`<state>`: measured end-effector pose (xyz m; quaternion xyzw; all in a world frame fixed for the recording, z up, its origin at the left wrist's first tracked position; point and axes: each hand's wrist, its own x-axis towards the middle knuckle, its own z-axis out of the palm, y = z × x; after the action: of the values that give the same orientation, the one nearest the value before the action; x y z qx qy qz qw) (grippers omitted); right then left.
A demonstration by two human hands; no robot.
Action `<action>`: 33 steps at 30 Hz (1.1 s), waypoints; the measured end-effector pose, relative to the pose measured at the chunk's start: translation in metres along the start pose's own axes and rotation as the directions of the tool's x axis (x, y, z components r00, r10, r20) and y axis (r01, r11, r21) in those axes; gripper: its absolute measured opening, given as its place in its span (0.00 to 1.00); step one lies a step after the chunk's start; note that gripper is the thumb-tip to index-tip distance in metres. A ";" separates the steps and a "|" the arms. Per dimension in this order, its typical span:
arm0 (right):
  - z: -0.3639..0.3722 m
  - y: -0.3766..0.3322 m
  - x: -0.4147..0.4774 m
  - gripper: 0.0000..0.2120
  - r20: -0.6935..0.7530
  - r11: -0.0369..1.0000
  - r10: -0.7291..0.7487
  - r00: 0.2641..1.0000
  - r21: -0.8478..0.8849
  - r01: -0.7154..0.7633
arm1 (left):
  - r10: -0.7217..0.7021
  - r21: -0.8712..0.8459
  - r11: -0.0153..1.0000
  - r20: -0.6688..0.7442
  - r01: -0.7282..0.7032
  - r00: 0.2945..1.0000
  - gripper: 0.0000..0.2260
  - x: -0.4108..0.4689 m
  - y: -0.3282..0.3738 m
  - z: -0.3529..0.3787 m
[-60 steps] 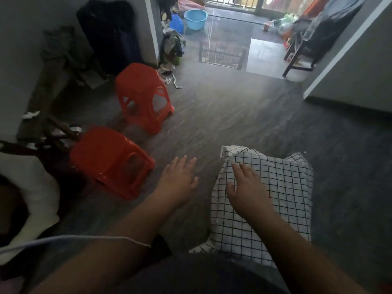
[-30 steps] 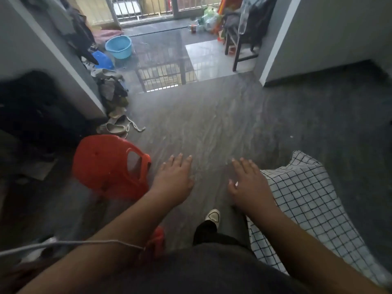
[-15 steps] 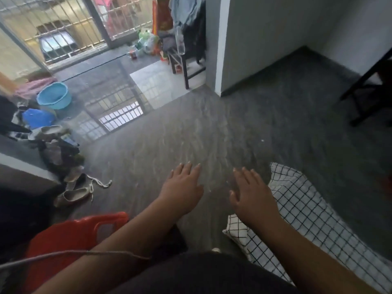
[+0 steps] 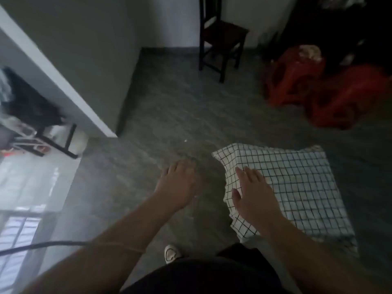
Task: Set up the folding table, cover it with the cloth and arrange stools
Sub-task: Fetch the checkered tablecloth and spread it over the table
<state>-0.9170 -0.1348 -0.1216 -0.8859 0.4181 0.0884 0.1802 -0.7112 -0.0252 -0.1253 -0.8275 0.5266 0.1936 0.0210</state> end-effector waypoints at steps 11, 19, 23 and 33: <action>0.015 0.063 -0.061 0.31 -0.073 0.813 0.553 0.830 0.267 -0.518 | 0.471 0.111 0.868 0.131 -0.485 0.872 0.29 0.087 0.107 -0.009; 0.034 0.110 -0.074 0.31 0.023 0.657 0.704 0.710 0.359 -0.663 | 0.608 0.100 0.763 0.227 -0.639 0.761 0.29 0.128 0.182 0.005; 0.035 0.116 -0.066 0.31 0.032 0.585 0.757 0.653 0.412 -0.699 | 0.660 0.090 0.699 0.301 -0.710 0.688 0.29 0.145 0.205 0.016; 0.059 0.114 -0.018 0.33 0.101 0.278 0.925 0.367 0.482 -0.831 | 0.773 0.101 0.358 0.525 -0.928 0.355 0.28 0.228 0.246 0.050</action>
<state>-1.0167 -0.1652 -0.1986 -0.4378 0.8607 -0.0165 0.2595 -0.8578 -0.3190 -0.2079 -0.3392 0.8950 0.2274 0.1798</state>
